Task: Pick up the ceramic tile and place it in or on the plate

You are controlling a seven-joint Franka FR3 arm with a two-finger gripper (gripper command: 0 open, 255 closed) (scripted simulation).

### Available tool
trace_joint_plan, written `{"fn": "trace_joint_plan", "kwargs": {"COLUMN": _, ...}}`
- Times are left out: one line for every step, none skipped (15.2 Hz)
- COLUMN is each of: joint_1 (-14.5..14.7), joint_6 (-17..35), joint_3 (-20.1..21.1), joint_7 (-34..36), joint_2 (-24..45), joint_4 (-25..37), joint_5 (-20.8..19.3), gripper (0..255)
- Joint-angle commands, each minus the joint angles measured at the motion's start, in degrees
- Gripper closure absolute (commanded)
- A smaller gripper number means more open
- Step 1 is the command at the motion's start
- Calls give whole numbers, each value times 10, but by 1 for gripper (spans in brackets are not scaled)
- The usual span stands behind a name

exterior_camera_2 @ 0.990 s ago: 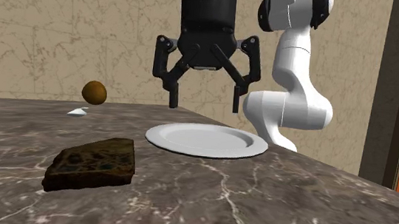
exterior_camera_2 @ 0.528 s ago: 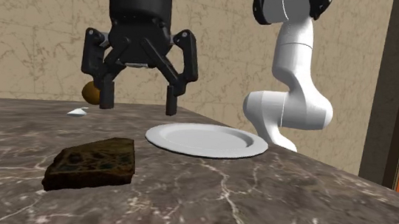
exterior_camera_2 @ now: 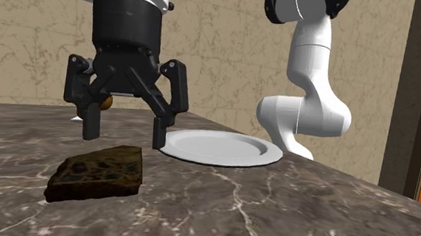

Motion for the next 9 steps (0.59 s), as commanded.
{"fn": "trace_joint_plan", "kwargs": {"joint_1": 0, "joint_6": 13, "joint_3": -1, "joint_7": -1, "joint_2": 3, "joint_4": -11, "joint_5": 1, "gripper": 0}}
{"fn": "trace_joint_plan", "kwargs": {"joint_1": 0, "joint_6": 13, "joint_3": -1, "joint_7": -1, "joint_2": 3, "joint_4": -11, "joint_5": 1, "gripper": 0}}
{"fn": "trace_joint_plan", "kwargs": {"joint_1": 0, "joint_6": 13, "joint_3": -1, "joint_7": -1, "joint_2": 3, "joint_4": -11, "joint_5": 1, "gripper": 0}}
{"fn": "trace_joint_plan", "kwargs": {"joint_1": 0, "joint_6": 13, "joint_3": -1, "joint_7": -1, "joint_2": 3, "joint_4": -11, "joint_5": 1, "gripper": 0}}
{"fn": "trace_joint_plan", "kwargs": {"joint_1": 0, "joint_6": 13, "joint_3": -1, "joint_7": -1, "joint_2": 3, "joint_4": -11, "joint_5": 1, "gripper": 0}}
{"fn": "trace_joint_plan", "kwargs": {"joint_1": 0, "joint_6": 13, "joint_3": -1, "joint_7": -1, "joint_2": 3, "joint_4": -11, "joint_5": 1, "gripper": 0}}
{"fn": "trace_joint_plan", "kwargs": {"joint_1": 0, "joint_6": 13, "joint_3": -1, "joint_7": -1, "joint_2": 3, "joint_4": -11, "joint_5": 1, "gripper": 0}}
{"fn": "trace_joint_plan", "kwargs": {"joint_1": 0, "joint_6": 13, "joint_3": -1, "joint_7": -1, "joint_2": 3, "joint_4": -10, "joint_5": 1, "gripper": 0}}
{"fn": "trace_joint_plan", "kwargs": {"joint_1": 0, "joint_6": 13, "joint_3": -1, "joint_7": -1, "joint_2": 3, "joint_4": -10, "joint_5": 1, "gripper": 255}}
